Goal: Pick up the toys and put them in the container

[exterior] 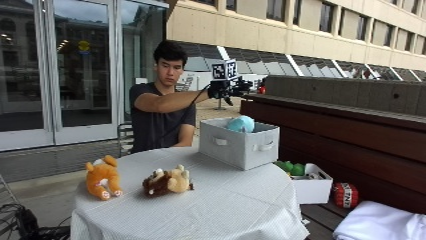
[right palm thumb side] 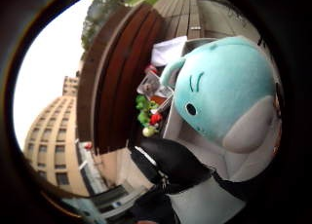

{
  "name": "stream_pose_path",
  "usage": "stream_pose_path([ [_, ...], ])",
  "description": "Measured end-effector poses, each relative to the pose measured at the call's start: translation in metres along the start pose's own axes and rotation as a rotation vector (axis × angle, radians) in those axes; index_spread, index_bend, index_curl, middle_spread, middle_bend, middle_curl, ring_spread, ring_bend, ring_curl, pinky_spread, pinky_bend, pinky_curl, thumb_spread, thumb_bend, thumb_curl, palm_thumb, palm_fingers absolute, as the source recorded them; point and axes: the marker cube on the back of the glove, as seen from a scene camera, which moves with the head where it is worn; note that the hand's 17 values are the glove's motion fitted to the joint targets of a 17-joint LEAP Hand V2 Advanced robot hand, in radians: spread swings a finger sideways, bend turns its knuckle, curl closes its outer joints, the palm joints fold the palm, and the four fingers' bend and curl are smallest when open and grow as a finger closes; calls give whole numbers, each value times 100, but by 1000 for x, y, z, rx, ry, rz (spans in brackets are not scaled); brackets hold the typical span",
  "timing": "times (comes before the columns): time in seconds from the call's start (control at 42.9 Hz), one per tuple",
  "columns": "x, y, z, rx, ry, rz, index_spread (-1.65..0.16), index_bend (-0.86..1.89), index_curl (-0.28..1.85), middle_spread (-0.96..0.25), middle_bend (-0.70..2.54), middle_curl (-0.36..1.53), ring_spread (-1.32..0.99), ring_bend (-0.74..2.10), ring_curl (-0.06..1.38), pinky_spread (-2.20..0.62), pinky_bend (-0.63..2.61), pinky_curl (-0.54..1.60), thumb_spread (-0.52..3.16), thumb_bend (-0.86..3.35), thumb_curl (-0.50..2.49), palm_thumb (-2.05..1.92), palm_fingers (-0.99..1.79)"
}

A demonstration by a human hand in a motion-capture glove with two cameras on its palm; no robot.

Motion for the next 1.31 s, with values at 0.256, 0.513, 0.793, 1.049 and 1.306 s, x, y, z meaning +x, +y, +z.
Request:
stream_pose_path([
  [0.256, 45, 51, -41, 76, 127, -43, -27, 2, 18, -1, 12, 36, -6, 41, 27, -6, 144, 48, 90, -10, 46, -10, -29],
  [0.513, 175, 90, -96, 150, 278, 121, -27, 5, 14, 0, 14, 33, 1, 31, 26, 3, 136, 43, 92, -9, 36, -10, -29],
  [0.793, 330, 124, -87, 132, 384, 328, -28, 5, 12, -1, 15, 30, 3, 26, 26, 7, 131, 39, 93, -7, 31, -8, -26],
  [1.049, 436, 150, -28, 21, 336, 339, -28, 5, 10, -2, 15, 29, 2, 26, 28, 7, 128, 37, 93, -7, 28, -7, -23],
  [1.306, 494, 157, 45, 12, 295, 538, -28, 2, 8, -2, 16, 29, 2, 27, 30, 7, 129, 36, 93, -6, 26, -6, -24],
])
